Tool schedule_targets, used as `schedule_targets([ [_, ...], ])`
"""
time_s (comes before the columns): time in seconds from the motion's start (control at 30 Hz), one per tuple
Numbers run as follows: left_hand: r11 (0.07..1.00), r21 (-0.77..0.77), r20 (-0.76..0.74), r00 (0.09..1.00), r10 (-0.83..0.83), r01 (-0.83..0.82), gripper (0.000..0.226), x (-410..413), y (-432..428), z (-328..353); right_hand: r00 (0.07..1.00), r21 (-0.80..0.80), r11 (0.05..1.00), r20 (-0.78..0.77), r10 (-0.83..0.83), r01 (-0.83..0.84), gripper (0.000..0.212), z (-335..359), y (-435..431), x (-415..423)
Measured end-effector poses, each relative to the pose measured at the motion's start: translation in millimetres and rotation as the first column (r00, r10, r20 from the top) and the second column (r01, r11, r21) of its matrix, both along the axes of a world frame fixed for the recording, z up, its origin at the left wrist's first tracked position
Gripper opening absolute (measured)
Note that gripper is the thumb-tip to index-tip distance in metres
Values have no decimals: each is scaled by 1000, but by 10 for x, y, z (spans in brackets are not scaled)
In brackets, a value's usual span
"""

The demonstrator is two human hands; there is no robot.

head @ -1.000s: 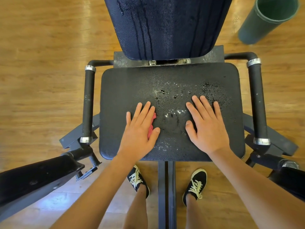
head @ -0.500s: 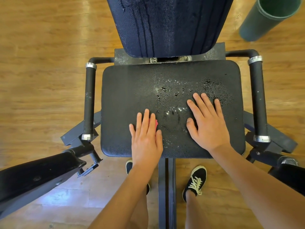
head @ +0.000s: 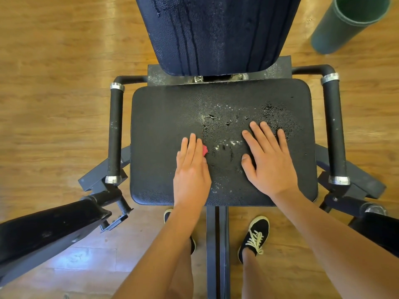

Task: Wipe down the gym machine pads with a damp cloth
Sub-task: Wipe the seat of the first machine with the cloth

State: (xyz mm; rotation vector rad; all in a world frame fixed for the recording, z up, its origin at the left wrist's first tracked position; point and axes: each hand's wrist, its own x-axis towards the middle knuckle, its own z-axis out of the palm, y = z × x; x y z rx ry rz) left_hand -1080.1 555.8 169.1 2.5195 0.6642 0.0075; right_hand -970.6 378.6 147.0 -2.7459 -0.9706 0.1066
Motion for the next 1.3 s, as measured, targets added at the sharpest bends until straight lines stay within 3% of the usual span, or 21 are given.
schedule_targets([
  [0.33, 999, 40, -2, 1000, 1, -1, 55, -583, -295, -116, 1000, 21, 1000, -5, 6, -6, 57, -15, -9, 3],
  [0.57, 973, 229, -26, 999, -29, 34, 44, -231, -192, -162, 1000, 3, 1000, -9, 8, -8, 57, -22, -10, 11],
  [0.93, 990, 80, 112, 987, 111, -120, 48, 1061, 409, -10, 1000, 7, 1000, 1, 15, -15, 56, 1, -13, -4],
  [1.3, 972, 20, 184, 956, 226, -234, 41, 1432, 500, -37, 1000, 37, 999, 9, 10, -11, 55, -9, 11, -1],
])
